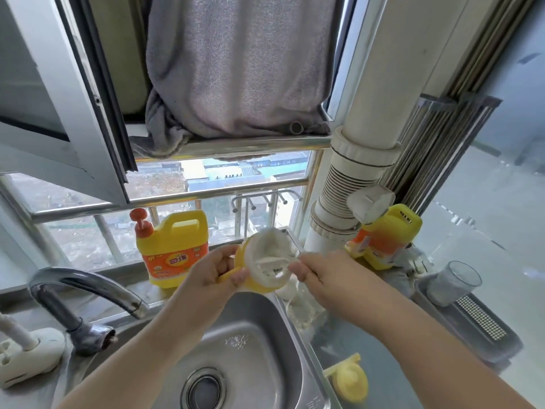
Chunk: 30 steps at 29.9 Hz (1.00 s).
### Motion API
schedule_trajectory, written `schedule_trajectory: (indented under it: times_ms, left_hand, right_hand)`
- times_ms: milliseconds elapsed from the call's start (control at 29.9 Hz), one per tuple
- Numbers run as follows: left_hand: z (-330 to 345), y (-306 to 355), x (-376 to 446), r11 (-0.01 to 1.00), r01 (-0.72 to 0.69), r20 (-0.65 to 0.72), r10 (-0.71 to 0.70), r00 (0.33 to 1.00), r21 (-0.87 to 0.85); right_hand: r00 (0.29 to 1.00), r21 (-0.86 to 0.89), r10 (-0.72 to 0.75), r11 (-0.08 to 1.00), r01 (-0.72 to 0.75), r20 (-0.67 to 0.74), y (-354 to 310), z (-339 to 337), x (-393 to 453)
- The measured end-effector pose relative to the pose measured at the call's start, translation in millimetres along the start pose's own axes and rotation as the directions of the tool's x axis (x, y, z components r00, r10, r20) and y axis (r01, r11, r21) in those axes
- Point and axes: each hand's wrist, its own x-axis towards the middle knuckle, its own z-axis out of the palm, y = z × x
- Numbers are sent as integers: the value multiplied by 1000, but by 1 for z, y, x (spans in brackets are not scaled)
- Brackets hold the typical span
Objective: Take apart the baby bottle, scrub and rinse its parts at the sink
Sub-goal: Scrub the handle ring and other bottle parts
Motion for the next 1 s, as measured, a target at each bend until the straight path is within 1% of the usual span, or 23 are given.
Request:
schedule_trajectory:
  times_ms: [33, 100, 167, 267, 301, 334, 368, 401, 434, 468, 501, 535, 568, 601, 635, 668, 702, 735, 802, 869, 902, 969, 1002]
  left_hand:
    - [-1, 0, 1, 1000, -3, -18, 3, 1000, -6]
    - [-2, -4, 1, 998, -4, 20, 3, 1000, 59]
    - [1, -11, -1, 990, -9, 85, -3, 996, 142]
    - [8, -14, 2, 974, -60, 98, 39, 994, 217]
    - [9, -14, 3, 967, -80, 93, 58, 994, 241]
    - [8, -15, 4, 960, -102, 89, 81, 993, 261]
    - [8, -17, 5, 951, -123, 97, 99, 990, 283]
    - [8, -19, 5, 943, -132, 112, 102, 988, 306]
    - [9, -20, 2, 940, -133, 128, 97, 987, 314]
    - [10, -24, 0, 942, -129, 137, 90, 987, 310]
    - [11, -31, -1, 942, -127, 139, 86, 986, 312]
    - [11, -37, -2, 937, -133, 142, 90, 986, 324]
    - [11, -42, -3, 928, -136, 159, 85, 984, 348]
    - [11, -48, -4, 917, -147, 188, 81, 979, 370]
    - [12, -54, -5, 900, -170, 217, 86, 972, 401]
    - [14, -61, -5, 879, -189, 237, 90, 967, 437]
    - [16, -67, -4, 860, -188, 233, 83, 969, 475]
    - [17, -74, -4, 850, -153, 199, 59, 978, 503]
    - [19, -85, -5, 881, 11, 106, -69, 992, 472]
    - [23, -95, -6, 925, 157, 65, -191, 979, 345]
    - [26, -100, -8, 936, 212, 64, -239, 969, 282]
    - [36, -106, -11, 928, 328, 82, -346, 935, 176]
    - [42, -110, -11, 916, 377, 91, -390, 916, 136]
  right_hand:
    - [999, 4, -1, 1000, 1, 39, 0, 4, -5]
    - [995, -34, 54, 998, -51, 87, 5, 8, -16]
    - [990, -152, 119, 982, -108, 69, 9, 8, -21]
    - [987, -417, 159, 898, -140, 11, 10, 10, -13]
    - [984, -458, 175, 877, -143, 28, 6, 11, -12]
    - [977, -436, 202, 887, -154, 67, 4, 14, -12]
    - [964, -368, 230, 915, -167, 136, 3, 18, -15]
    - [943, -263, 251, 946, -191, 217, 1, 22, -19]
    - [916, -139, 258, 964, -225, 306, -1, 26, -24]
    - [889, 13, 256, 959, -282, 378, 0, 30, -29]
    - [864, 207, 260, 903, -376, 431, 1, 34, -33]
    - [835, 391, 265, 787, -476, 483, 3, 38, -37]
    - [802, 522, 261, 644, -559, 536, 3, 42, -39]
    - [775, 603, 251, 506, -616, 581, 4, 48, -42]
    - [750, 647, 245, 388, -656, 614, 4, 53, -44]
    - [729, 667, 249, 294, -684, 637, 4, 59, -47]
    - [714, 675, 268, 235, -699, 647, 5, 66, -51]
    - [704, 671, 301, 220, -708, 644, 9, 74, -55]
    - [694, 656, 382, 249, -713, 610, 22, 85, -64]
    - [700, 654, 460, 289, -699, 546, 37, 91, -73]
    - [717, 634, 497, 362, -683, 488, 45, 93, -75]
    - [769, 512, 552, 581, -633, 323, 61, 97, -77]
    - [792, 469, 559, 647, -602, 246, 69, 98, -76]
